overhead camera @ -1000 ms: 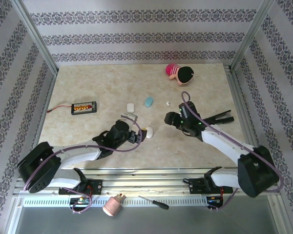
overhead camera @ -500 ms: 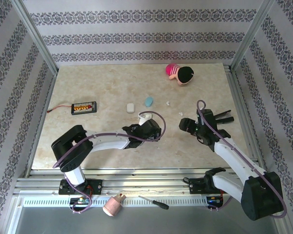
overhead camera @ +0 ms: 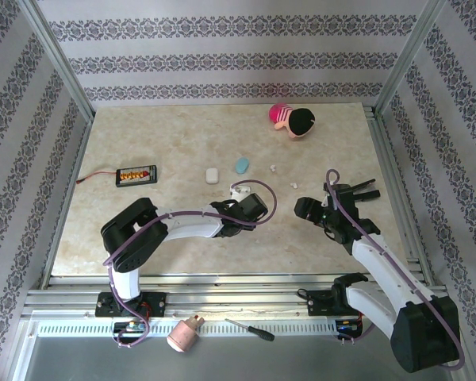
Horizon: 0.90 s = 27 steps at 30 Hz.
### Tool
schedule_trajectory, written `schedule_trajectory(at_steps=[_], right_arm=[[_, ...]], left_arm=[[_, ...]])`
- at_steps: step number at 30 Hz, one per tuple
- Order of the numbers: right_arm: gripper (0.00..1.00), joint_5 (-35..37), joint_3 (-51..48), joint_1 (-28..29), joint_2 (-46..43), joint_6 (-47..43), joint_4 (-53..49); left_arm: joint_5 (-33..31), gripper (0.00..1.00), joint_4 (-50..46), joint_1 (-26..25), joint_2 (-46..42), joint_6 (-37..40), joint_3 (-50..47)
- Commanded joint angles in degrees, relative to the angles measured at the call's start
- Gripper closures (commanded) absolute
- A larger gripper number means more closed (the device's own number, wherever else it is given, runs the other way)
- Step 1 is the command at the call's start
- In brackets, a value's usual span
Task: Insert the wireless bluetooth earbuds into the charging case
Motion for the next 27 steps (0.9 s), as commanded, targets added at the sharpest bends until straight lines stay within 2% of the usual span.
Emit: schedule_trajectory(at_steps=[1,6,10,21,24,27], right_arm=[[0.23,-0.91,-1.15,-0.7,-1.16,-0.4,-0.58],[0.24,-1.27,-0.84,-0.83,-1.51,-0.41,-0.73],[0.24,-1.86,-0.7,-0.95,-1.44,-0.39,-0.55],[0.24,-2.93,-0.49,-1.01,-1.69,0.27,-0.36],[0.24,-3.12,-0.22,-1.01,-1.77,0.52,-0.53],[0.24,-3.74,0.38,-1.14,-1.96,0.91,-0.74]], left_arm=[[-0.85,0.36,-3.08,-0.59,0.68,-1.18,0.48],[-0.04,0.38,-2.84,-0.59,1.21,-1.23,0.06],[0.97,0.47,-2.45,-0.54,1.48,-1.16,-0.24],[2.12,0.48,-2.1,-0.59,2.14,-1.42,-0.86],[2.12,0.61,-1.89,-0.58,2.05,-1.1,-0.86],[2.09,0.61,-1.28,-0.63,1.57,-0.1,-1.24]])
